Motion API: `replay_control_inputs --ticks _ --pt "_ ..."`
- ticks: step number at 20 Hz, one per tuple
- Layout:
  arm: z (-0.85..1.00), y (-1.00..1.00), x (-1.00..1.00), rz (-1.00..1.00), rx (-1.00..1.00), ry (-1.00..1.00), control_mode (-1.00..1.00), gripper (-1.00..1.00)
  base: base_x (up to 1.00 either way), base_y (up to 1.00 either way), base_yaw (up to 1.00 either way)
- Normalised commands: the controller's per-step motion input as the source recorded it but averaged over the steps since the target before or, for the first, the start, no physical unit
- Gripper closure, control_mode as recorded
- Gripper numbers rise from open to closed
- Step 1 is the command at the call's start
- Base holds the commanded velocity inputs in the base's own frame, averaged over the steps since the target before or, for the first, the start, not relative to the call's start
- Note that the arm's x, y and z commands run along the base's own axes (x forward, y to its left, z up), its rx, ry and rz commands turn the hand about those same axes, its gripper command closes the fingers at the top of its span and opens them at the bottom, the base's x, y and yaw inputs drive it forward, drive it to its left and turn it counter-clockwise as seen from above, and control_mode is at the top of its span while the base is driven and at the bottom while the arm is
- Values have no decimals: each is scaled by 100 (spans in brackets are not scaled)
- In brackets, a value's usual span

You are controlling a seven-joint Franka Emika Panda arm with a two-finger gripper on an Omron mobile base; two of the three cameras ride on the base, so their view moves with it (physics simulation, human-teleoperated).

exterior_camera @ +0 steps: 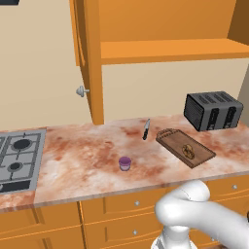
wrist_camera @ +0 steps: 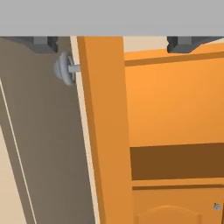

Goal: Pick the bread, place it on the cutting board, pick the jam, place it on the counter, and close the cabinet.

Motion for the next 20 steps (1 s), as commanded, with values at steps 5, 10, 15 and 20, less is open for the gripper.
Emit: replay_control_inputs --ticks 5,10,15,20 --pt "0 -11 23 0 0 0 -100 -100 0 0 0" --pt "2 -32 33 0 2 0 -100 -100 0 0 0" --pt "-5 -12 7 7 0 0 -100 -100 0 0 0" --pt "-3 1 9 24 0 0 -100 -100 0 0 0"
